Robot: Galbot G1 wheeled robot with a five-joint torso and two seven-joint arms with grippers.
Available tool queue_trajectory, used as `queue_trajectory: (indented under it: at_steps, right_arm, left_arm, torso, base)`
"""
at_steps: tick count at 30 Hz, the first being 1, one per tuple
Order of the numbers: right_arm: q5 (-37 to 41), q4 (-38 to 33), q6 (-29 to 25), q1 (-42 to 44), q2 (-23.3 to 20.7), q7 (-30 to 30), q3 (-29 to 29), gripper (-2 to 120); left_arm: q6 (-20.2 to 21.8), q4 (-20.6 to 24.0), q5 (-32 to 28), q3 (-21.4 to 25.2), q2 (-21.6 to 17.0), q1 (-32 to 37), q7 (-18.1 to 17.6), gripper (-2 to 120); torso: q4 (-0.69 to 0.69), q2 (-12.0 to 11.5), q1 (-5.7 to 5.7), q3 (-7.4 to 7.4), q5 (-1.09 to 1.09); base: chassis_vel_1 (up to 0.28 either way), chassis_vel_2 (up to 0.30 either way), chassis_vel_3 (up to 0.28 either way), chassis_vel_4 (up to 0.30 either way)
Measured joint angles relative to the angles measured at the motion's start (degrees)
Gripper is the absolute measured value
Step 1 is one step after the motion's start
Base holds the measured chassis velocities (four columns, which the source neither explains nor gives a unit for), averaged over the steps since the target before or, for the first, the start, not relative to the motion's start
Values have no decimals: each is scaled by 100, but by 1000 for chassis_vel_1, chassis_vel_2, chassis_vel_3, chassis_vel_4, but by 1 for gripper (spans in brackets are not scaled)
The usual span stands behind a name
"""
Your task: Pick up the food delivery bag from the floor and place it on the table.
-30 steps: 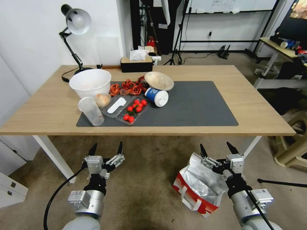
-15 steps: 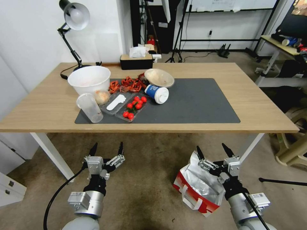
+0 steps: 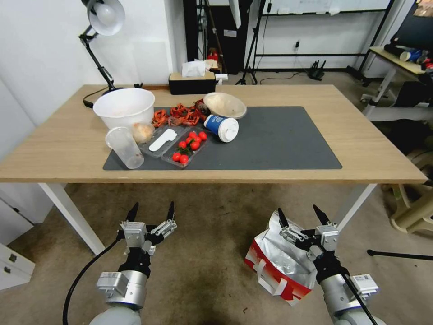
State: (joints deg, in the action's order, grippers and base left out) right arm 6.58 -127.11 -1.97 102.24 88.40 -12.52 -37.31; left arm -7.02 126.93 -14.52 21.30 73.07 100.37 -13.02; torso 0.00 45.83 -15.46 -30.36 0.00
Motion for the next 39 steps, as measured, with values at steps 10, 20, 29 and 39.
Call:
queue_trajectory:
  at_steps: [10,20,29,39]
  right_arm:
    - [-38,19,-7,-8,13,21,-11,100]
    - [-42,27,-7,-25,19,27,-58,100]
    - [-60,41,4,-20,34,16,-83,100]
    - [-67,38,19,-11,21,7,-145,100]
  left_arm:
    - [-15,-54,-8,-17,2,-34,-7,100]
    - [-18,-107,-24,-25,-10,-72,-7,100]
    - [-18,-137,-34,-32,-26,-98,3,100]
    - [-18,-178,-53,-43,-36,-131,5,100]
  torso:
    - [0,-263,107,154,0]
    - [0,-512,207,303,0]
    - [0,-701,286,414,0]
    - [0,-978,399,578,0]
  base:
    - [0,0,0,0]
    - [0,0,0,0]
    - [0,0,0,0]
    - [0,0,0,0]
